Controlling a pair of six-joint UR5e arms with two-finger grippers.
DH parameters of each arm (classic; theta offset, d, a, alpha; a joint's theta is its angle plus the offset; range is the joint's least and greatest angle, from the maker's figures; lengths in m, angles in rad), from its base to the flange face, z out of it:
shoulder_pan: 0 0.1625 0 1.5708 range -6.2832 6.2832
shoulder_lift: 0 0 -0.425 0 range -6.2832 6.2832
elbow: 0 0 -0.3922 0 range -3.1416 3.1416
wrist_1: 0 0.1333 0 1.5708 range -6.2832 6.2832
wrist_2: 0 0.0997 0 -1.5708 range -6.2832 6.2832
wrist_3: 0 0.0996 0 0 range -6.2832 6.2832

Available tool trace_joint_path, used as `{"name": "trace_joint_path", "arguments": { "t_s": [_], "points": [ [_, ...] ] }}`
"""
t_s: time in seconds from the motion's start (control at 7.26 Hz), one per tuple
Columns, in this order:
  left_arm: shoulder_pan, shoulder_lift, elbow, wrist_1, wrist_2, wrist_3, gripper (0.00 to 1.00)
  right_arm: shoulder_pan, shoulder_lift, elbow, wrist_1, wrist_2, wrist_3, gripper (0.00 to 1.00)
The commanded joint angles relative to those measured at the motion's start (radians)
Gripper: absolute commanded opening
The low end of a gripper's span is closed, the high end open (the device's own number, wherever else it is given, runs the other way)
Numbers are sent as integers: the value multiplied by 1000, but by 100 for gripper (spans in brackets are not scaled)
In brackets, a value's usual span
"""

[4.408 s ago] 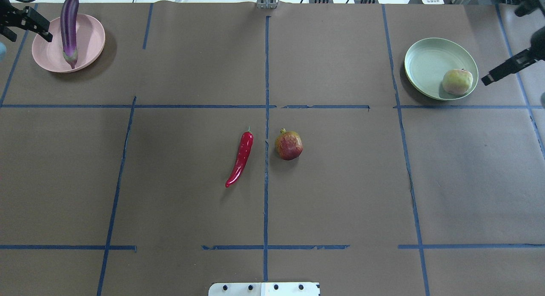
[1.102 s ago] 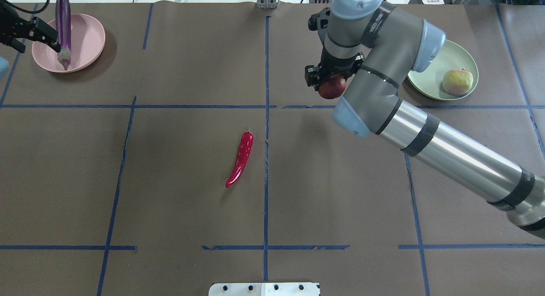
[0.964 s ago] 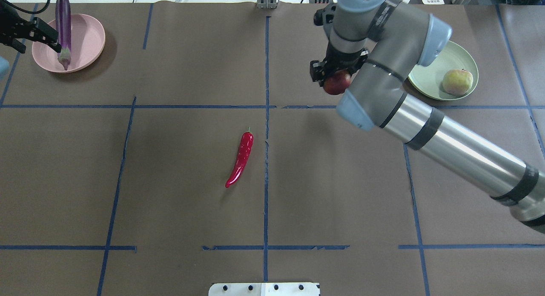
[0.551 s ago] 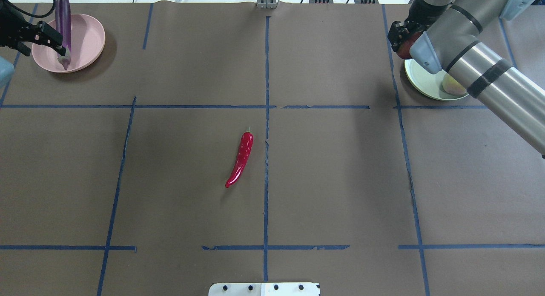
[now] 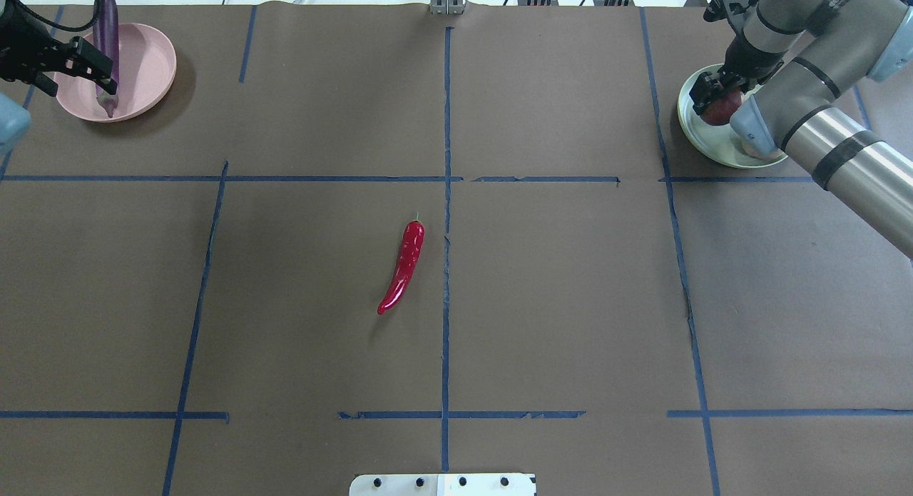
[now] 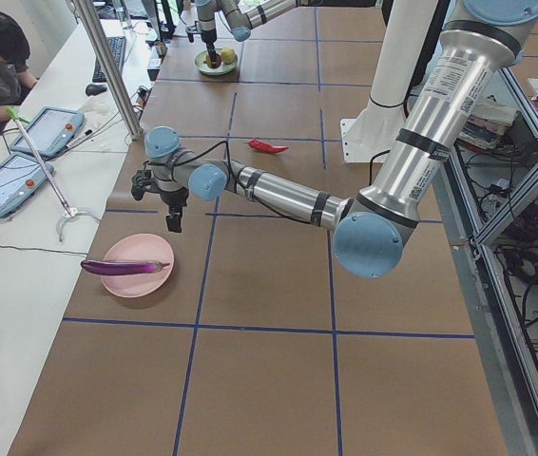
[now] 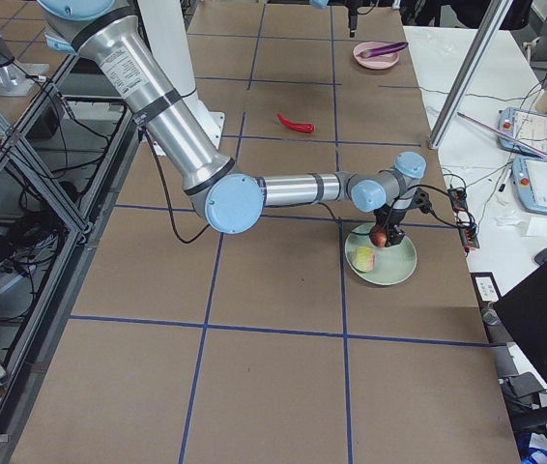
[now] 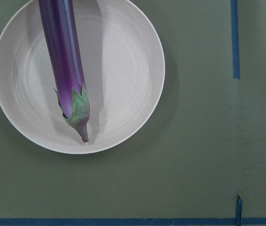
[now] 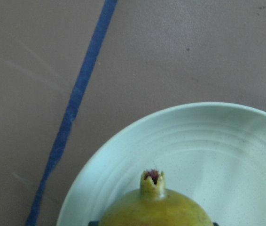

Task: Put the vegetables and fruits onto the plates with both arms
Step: 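Carry the pomegranate with the right gripper onto the green plate and release, then reach the left gripper to the red chili pepper and close on it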

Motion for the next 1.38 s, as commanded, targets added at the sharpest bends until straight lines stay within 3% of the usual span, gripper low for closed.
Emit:
{"name": "trace_joint_path", "arguments": {
  "t_s": [0.0, 0.41, 0.83, 1.1, 1.24],
  "points": [
    [6, 0, 0, 0, 1, -3, 100, 11, 4, -1, 5, -2, 1, 100],
    [27, -5, -11, 0, -3, -6, 100, 156, -19, 115, -111, 81, -20, 100],
    [192, -52, -101, 4, 29, -93, 100, 244, -324, 441, -231, 84, -101, 100],
    [300, -130, -105, 3, 35, -247, 100, 355, -503, 520, -236, 127, -210, 100],
    [361, -170, -106, 1, 80, -318, 100, 398, -593, 580, -234, 138, -218, 100]
  ]
}}
